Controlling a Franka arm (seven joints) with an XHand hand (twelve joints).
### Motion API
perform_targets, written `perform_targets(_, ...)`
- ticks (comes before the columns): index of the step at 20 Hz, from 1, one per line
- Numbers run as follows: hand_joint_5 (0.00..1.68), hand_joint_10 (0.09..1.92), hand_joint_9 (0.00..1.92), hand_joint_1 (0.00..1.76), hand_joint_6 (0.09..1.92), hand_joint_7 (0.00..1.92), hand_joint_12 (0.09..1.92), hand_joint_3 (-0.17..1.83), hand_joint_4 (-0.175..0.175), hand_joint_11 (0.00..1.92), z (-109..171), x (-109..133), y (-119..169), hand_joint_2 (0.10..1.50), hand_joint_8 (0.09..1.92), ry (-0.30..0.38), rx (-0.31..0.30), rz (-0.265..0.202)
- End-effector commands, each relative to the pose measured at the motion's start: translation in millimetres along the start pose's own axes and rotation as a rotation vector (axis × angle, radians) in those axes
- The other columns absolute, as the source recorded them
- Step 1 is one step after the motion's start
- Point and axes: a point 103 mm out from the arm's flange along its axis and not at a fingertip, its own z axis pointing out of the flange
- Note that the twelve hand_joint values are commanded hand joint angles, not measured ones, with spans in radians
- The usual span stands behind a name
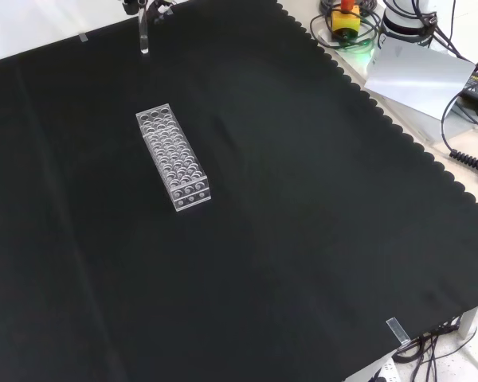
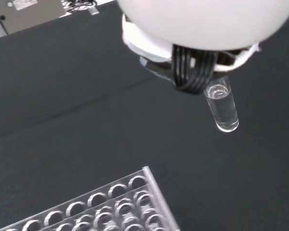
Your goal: Put the test tube back in the rack.
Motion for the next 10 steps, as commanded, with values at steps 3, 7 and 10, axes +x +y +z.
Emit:
perform_targets(3,1.39,0.61,1.32,1.44,0.12,1.42,0.84,0.6,-0.175,1.29,16.0,22.7,-5.5,0.64,0.63,0.078,0.026,-0.033)
perform_targets(7,1.39,0.61,1.32,1.44,0.12,1.42,0.84,0.6,-0.175,1.29,28.1,23.0,-4.3,0.64,0.63,0.111,0.046,-0.026)
perform_targets(10,1.39,0.61,1.32,1.44,0.12,1.42,0.85,0.6,-0.175,1.3,38.6,22.5,-1.4,0.64,0.63,0.125,0.06,-0.025)
